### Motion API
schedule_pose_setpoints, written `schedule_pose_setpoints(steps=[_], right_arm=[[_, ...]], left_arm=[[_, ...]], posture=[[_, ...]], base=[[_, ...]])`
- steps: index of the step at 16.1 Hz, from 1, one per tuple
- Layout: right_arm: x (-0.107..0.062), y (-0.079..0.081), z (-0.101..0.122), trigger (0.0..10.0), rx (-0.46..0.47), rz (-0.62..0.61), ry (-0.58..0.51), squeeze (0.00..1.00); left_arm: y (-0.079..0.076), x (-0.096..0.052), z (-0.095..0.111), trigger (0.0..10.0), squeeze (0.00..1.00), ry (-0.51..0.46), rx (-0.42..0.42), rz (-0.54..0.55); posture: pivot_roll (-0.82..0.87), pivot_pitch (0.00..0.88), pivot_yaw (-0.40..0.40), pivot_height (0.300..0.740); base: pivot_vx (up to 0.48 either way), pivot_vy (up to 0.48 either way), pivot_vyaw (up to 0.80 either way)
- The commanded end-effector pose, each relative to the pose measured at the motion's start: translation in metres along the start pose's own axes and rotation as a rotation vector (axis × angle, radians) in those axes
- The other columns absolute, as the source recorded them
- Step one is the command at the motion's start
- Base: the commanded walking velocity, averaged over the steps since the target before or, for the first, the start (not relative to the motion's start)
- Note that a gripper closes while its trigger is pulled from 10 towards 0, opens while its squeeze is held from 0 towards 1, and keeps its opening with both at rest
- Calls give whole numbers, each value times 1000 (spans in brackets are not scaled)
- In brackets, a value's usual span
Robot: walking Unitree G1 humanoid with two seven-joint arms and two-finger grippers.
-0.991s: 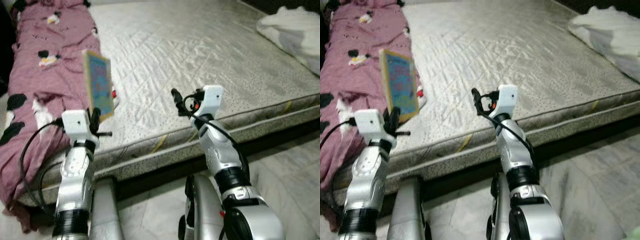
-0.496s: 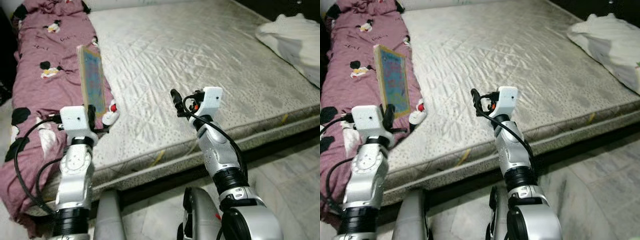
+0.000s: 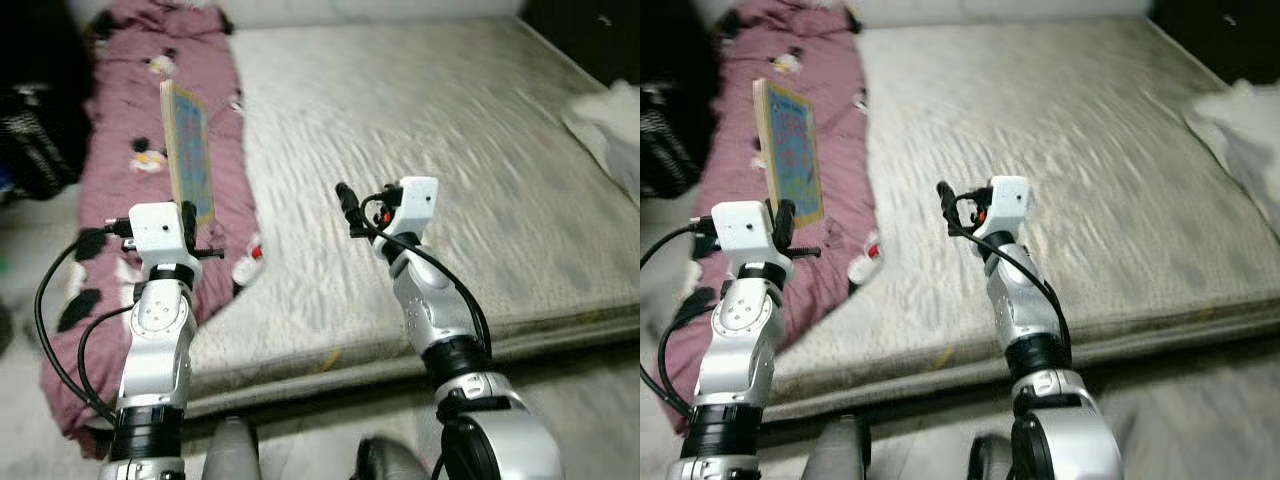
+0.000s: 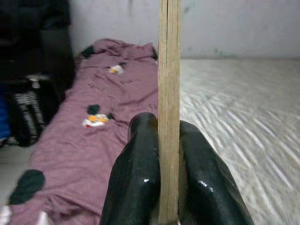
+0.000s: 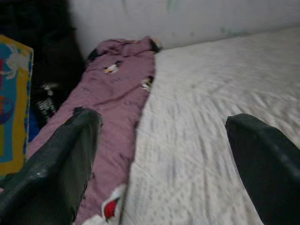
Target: Clean up the room
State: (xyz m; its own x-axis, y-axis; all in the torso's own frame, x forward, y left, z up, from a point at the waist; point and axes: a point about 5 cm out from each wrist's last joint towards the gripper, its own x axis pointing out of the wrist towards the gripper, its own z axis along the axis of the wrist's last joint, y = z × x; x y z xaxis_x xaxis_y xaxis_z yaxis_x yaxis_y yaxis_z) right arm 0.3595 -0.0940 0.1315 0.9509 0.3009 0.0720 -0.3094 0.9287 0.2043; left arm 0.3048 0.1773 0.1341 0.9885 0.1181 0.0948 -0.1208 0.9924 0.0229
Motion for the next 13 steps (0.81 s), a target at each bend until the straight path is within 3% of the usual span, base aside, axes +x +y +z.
schedule_pose_setpoints(steps=[1, 6, 13], right_arm=[[2, 1, -1, 10000, -16, -4, 16, 0], [0, -6, 1, 10000, -73, -52, -8, 0], [2, -5, 0, 10000, -88, -45, -8, 0]], left_arm=[[3, 0, 4, 10000, 0, -29, 13, 25], [-6, 5, -1, 10000, 0, -14, 39, -1], [-11, 5, -4, 10000, 0, -22, 9, -19]], posture=[[117, 0, -53, 740], [105, 0, -40, 740], [102, 0, -44, 740]], base=[[0, 0, 0], [0, 0, 0], [0, 0, 0]])
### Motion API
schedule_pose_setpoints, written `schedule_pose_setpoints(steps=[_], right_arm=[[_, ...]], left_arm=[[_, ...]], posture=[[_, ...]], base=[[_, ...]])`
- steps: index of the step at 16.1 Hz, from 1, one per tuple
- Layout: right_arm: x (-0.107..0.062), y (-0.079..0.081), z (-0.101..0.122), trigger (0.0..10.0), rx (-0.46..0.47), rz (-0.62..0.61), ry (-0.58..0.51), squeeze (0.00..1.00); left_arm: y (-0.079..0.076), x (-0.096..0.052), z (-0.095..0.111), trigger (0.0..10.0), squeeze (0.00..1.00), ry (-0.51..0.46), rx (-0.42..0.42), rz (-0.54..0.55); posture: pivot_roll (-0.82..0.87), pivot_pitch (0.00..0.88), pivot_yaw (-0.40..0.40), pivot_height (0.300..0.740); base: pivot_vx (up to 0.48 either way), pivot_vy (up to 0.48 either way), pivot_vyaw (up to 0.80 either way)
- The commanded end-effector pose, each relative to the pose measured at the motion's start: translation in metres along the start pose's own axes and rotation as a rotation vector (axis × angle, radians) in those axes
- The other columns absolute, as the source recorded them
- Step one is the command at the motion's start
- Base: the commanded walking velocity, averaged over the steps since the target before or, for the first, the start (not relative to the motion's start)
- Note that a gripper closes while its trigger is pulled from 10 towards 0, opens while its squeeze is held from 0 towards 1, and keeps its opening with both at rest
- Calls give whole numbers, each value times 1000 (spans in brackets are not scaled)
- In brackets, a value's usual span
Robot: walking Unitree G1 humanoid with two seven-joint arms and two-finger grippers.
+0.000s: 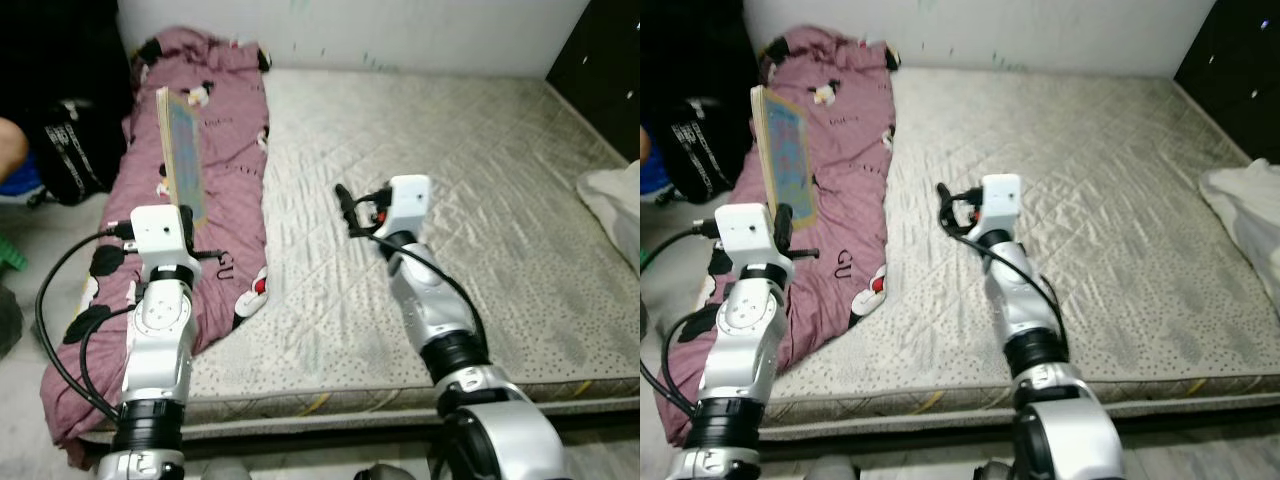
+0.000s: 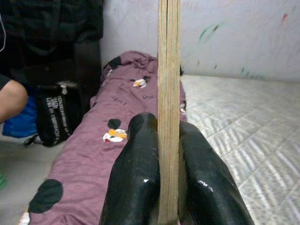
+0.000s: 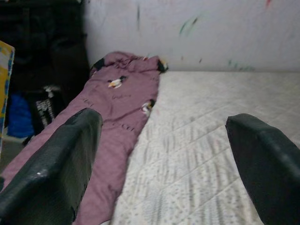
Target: Clean up the room
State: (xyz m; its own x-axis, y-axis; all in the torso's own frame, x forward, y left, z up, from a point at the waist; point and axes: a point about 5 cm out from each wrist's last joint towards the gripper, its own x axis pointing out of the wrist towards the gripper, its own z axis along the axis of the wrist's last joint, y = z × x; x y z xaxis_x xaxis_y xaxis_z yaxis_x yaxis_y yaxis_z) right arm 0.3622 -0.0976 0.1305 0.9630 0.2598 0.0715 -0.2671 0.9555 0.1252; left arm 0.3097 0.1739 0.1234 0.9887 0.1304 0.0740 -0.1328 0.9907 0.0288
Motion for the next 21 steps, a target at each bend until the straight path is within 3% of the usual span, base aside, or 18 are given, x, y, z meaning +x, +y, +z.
schedule_pose_setpoints(steps=[1, 16, 21], right_arm=[[1, 0, 0, 10000, -5, -2, -1, 0], [2, -2, -2, 10000, -26, -14, 20, 0], [3, -2, -3, 10000, -30, -11, 28, 0]], left_arm=[[-7, 2, 7, 10000, 0, -43, 0, -37], [-16, 2, 5, 10000, 0, -28, -69, -73], [-17, 2, 4, 10000, 0, -30, -71, -78]], posture=[[102, 0, -44, 740], [99, 0, -59, 740], [102, 0, -63, 740]], base=[[0, 0, 0], [0, 0, 95], [0, -287, 0]])
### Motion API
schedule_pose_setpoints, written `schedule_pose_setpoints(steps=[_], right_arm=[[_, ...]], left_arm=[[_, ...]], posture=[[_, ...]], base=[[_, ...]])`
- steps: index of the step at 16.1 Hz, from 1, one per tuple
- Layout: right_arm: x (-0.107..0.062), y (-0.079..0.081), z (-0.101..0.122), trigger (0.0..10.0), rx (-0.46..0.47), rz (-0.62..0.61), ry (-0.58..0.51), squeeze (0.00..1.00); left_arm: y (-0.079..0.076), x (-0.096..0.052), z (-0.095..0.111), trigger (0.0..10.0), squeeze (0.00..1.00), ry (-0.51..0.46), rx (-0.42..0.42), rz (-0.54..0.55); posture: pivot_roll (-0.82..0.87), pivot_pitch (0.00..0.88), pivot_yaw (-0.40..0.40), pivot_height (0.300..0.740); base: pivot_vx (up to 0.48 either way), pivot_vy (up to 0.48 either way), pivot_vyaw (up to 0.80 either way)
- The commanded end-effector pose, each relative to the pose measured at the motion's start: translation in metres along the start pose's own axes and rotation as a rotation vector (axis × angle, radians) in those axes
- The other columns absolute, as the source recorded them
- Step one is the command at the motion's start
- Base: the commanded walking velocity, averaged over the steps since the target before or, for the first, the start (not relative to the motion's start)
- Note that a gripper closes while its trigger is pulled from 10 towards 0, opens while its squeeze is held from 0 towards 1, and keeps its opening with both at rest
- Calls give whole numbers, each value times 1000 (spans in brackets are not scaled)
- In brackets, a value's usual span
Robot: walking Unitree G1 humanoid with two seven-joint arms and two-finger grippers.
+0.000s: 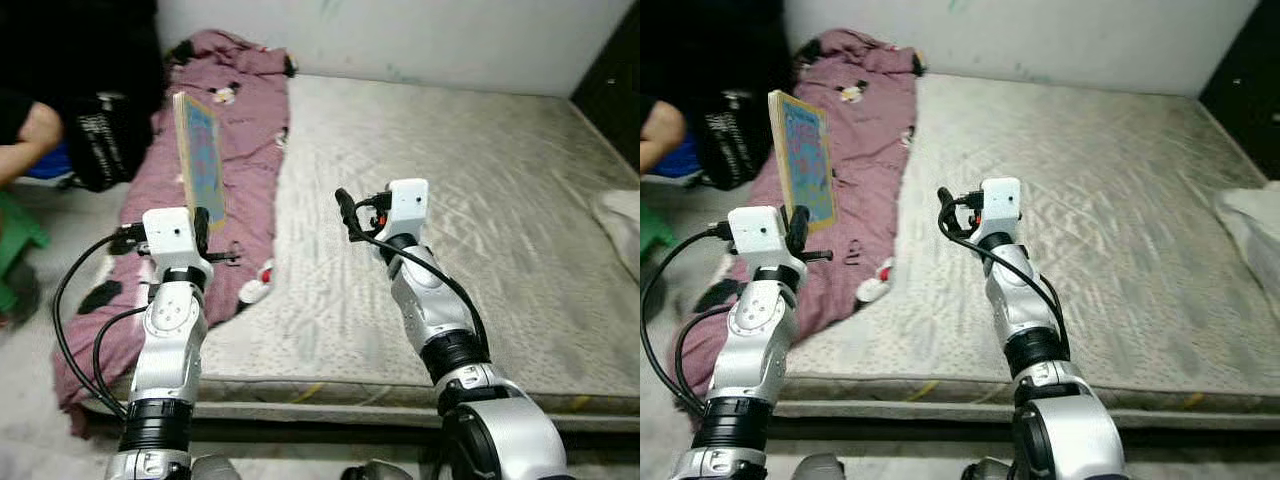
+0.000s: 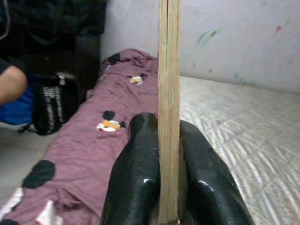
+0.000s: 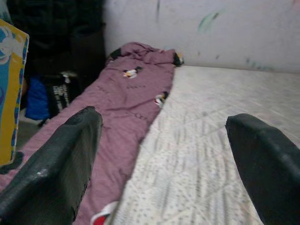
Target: Clean up the room
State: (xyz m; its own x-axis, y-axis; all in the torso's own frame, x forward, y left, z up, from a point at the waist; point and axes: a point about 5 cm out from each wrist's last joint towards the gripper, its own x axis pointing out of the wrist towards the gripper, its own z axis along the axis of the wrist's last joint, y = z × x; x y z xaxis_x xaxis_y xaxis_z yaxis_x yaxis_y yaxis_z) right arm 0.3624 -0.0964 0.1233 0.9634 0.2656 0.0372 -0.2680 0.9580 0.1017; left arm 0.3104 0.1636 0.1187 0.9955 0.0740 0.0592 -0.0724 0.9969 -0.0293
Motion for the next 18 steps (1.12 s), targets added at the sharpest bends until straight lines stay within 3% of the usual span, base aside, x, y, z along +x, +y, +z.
schedule_pose_setpoints(steps=[1, 14, 18], right_arm=[[3, -2, 4, 10000, -11, -9, -7, 0], [5, -1, 6, 10000, -34, -1, -13, 0], [5, -2, 7, 10000, -40, 3, -14, 0]], left_arm=[[-6, 3, 8, 10000, 0, -44, -11, -21], [-6, 6, 9, 10000, 0, -46, -30, -9], [-6, 6, 10, 10000, 0, -64, -59, 3]], posture=[[102, 0, -63, 740], [98, 0, -70, 740], [98, 0, -73, 740]], base=[[0, -315, 0], [0, -355, 0], [0, 0, 0]])
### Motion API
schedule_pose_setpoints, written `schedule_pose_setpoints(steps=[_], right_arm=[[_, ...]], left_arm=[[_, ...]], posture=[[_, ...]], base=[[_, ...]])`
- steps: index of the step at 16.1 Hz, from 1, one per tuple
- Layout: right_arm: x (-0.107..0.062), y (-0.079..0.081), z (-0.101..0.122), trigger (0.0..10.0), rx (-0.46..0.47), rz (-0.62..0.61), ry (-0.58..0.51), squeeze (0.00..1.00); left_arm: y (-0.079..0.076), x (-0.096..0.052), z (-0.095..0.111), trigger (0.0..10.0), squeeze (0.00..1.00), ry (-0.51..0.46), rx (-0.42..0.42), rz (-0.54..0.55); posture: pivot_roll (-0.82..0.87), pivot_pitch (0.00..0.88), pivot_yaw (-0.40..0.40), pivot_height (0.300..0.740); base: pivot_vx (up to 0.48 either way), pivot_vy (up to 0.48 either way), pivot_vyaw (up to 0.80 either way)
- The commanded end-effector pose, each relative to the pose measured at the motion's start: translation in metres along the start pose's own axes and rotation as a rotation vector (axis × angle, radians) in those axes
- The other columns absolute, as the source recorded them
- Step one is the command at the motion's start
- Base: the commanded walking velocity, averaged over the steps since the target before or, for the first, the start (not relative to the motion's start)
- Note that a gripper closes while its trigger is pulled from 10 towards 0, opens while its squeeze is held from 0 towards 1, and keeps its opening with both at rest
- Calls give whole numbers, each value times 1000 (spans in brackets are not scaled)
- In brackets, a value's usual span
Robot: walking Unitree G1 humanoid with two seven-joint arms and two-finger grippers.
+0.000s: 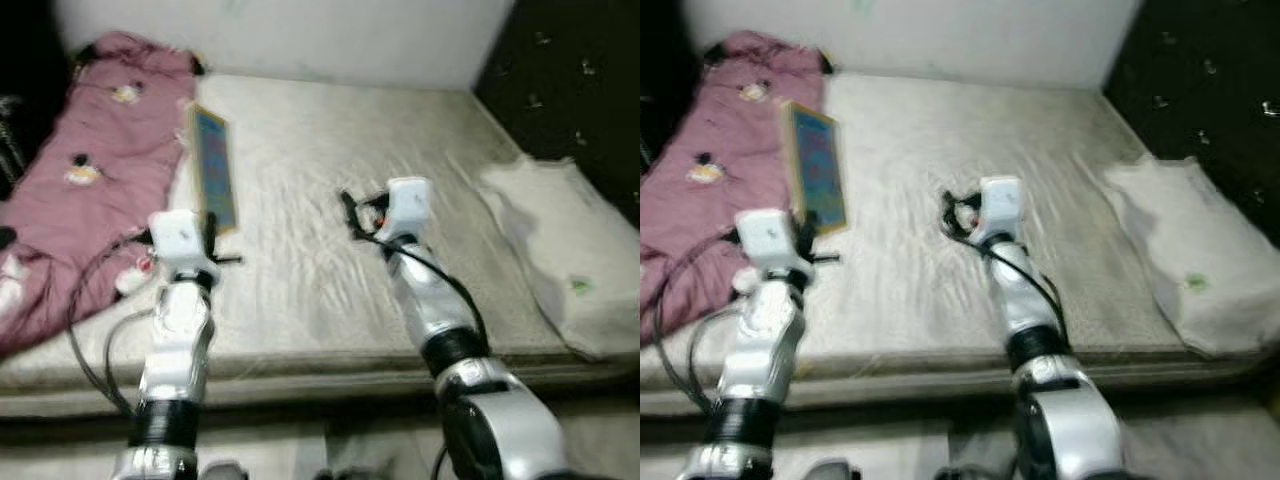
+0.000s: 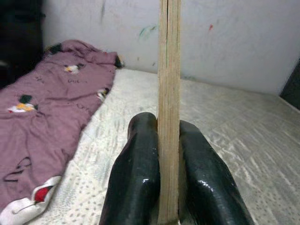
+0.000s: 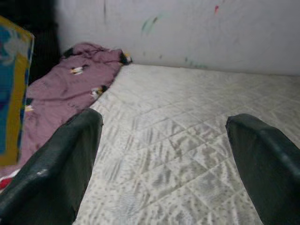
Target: Clean up the room
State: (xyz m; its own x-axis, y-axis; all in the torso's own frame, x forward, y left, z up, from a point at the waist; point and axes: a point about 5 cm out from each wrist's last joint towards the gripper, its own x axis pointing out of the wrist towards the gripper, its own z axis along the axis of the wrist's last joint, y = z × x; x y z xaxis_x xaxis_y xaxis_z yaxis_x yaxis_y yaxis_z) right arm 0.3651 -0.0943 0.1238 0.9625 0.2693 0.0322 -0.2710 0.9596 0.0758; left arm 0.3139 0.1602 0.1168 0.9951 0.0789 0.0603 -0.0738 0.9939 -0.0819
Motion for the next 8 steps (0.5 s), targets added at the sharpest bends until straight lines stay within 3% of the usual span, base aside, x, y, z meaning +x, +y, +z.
schedule_pose_setpoints(steps=[1, 4, 7, 8], right_arm=[[2, -3, 7, 10000, -18, 1, -20, 0], [2, -1, 8, 10000, -32, 12, -28, 0], [3, -1, 7, 10000, -35, 12, -28, 0], [3, -1, 7, 10000, -33, 11, -24, 0]], left_arm=[[-2, 3, 13, 10000, 0, -68, -18, 1], [-3, 3, 14, 10000, 0, -73, -18, -10], [-3, 3, 13, 10000, 0, -73, -28, -8], [-3, 3, 13, 10000, 0, -71, -29, -8]], posture=[[98, 0, -73, 740], [97, 0, -73, 740], [97, 0, -73, 740], [98, 0, -74, 740]], base=[[0, 0, 0], [0, 0, 0], [0, 0, 767], [0, 0, 0]])
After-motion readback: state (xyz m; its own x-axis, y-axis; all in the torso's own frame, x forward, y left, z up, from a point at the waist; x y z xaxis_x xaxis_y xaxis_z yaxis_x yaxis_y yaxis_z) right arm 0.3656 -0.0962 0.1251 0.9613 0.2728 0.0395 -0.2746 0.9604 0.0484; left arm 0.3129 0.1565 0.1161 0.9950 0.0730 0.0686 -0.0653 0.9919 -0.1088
